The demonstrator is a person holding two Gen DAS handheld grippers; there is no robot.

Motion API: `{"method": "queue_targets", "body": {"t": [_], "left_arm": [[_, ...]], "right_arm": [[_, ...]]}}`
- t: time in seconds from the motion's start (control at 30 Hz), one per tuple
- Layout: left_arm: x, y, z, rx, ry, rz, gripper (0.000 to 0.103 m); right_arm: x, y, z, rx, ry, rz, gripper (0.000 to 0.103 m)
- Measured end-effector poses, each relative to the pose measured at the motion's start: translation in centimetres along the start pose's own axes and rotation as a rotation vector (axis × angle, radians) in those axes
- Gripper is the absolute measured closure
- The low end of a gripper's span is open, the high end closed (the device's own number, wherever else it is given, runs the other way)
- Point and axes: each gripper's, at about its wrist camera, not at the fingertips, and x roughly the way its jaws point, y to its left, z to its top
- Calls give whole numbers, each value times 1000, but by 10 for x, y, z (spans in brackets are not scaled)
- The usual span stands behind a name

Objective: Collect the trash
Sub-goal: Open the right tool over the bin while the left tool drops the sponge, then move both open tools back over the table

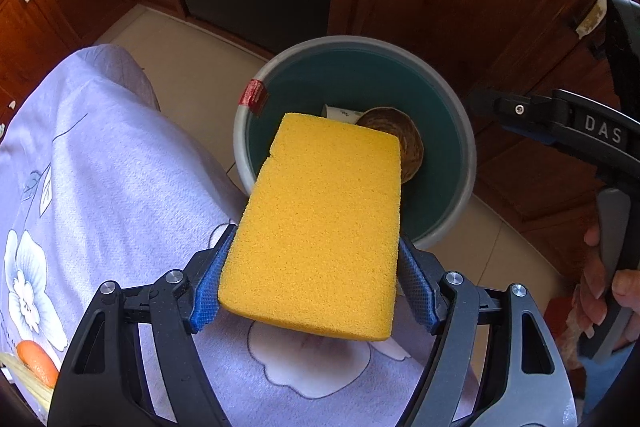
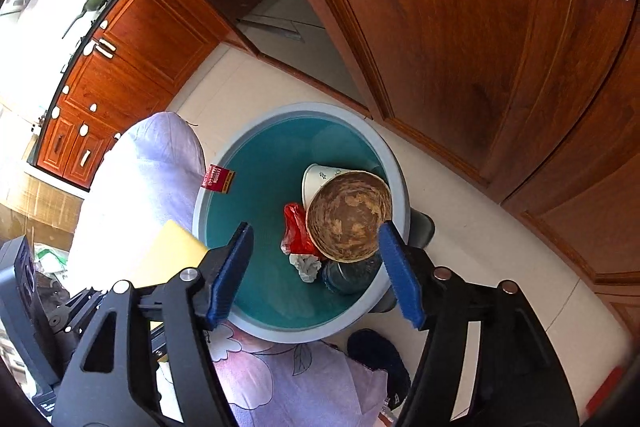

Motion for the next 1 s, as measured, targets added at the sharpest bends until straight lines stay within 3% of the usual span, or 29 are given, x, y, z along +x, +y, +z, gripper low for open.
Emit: {"method": "queue_targets", "body": {"t": [0.5,0.63,1.0], "left_arm": [[-13,4,-2,-29,-30,-6,19],[-20,5,-9,-42,-39,-5,11],[-45,7,-27,-64,-64,-12,7]], "right_arm": [[-2,8,2,15,9,-12,28],[-3,8,0,38,24,-16,23],[-15,22,-12,36,37,-28,17]]}}
